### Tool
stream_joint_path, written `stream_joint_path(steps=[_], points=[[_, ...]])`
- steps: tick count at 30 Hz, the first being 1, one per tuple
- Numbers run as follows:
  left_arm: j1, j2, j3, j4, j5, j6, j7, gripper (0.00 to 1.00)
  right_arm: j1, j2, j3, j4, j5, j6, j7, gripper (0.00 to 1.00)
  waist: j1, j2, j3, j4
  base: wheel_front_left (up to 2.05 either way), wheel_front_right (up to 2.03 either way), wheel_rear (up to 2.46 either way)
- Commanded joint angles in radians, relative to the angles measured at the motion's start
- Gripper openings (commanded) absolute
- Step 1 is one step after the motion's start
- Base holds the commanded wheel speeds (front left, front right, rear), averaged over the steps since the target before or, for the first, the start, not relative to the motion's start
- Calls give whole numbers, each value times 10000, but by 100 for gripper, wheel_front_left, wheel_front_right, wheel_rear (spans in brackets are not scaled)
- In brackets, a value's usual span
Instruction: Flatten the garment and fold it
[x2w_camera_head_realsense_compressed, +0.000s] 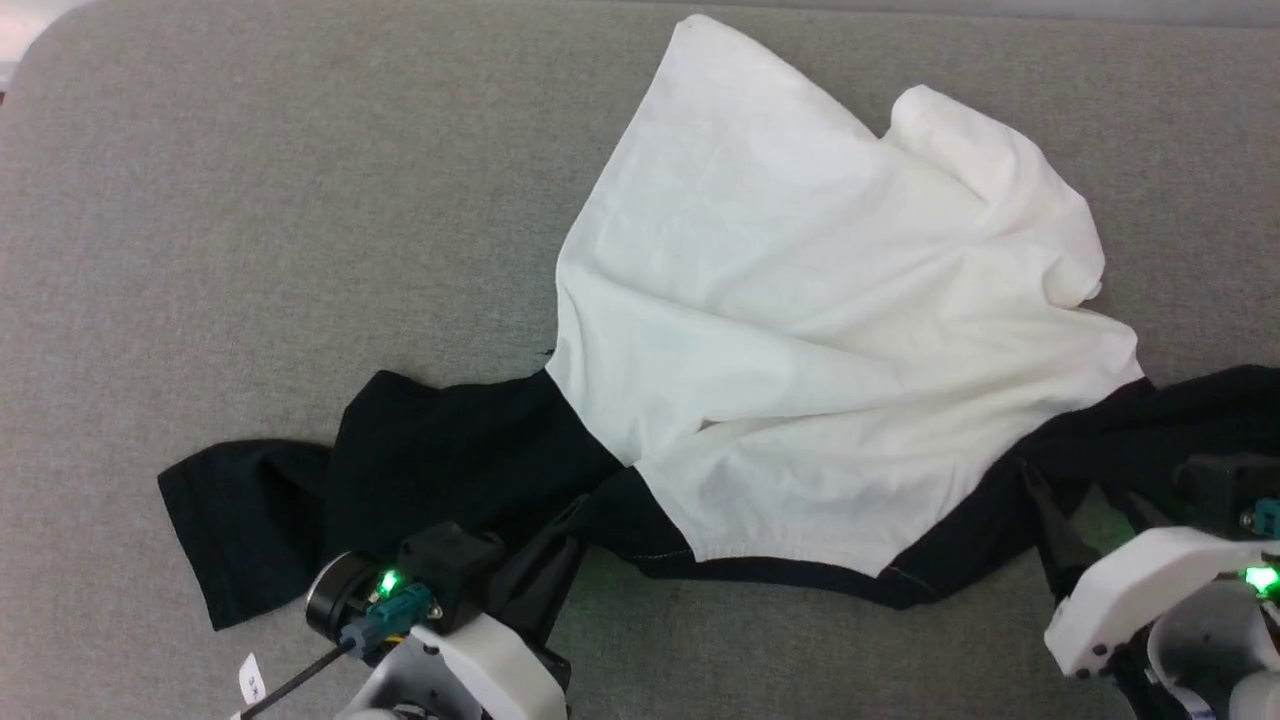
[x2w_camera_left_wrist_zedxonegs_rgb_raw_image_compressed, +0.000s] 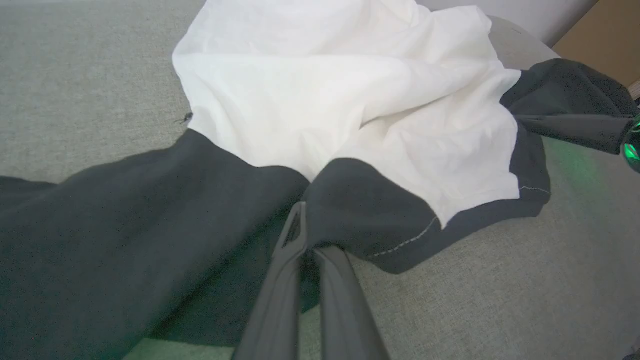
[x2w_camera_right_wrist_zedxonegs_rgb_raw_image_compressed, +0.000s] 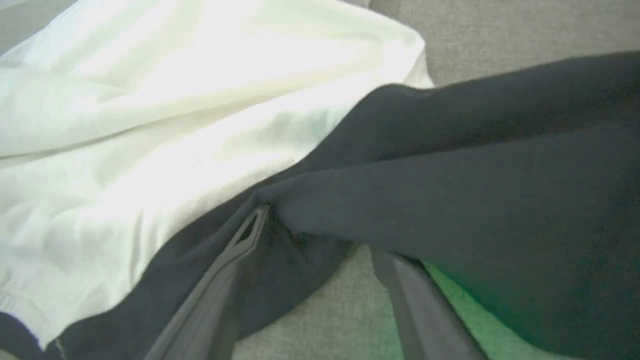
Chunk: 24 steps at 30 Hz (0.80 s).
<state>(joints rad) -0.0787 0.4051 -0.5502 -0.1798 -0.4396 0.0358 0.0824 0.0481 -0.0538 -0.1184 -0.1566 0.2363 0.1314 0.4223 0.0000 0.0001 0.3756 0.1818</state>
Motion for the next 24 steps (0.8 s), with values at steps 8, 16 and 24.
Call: stream_joint_path(steps=[8, 16, 24], points=[[-246, -115, 56, 374, -185, -88, -296, 0, -938, 36, -423, 1176, -331, -7, -1148, 0, 0, -1, 75, -88, 0, 0, 0], [-214, -127, 259, 371, -308, 9, -625, 0, -1177, 36, -406, 1314, -11, -7, -2254, 0, 0, -1, -177, -405, 0, 0, 0], [-94, -164, 693, -292, -153, 365, -1583, 0, -1163, 36, -315, 508, 477, -7, -3484, 0, 0, -1, -617, -751, 0, 0, 0]])
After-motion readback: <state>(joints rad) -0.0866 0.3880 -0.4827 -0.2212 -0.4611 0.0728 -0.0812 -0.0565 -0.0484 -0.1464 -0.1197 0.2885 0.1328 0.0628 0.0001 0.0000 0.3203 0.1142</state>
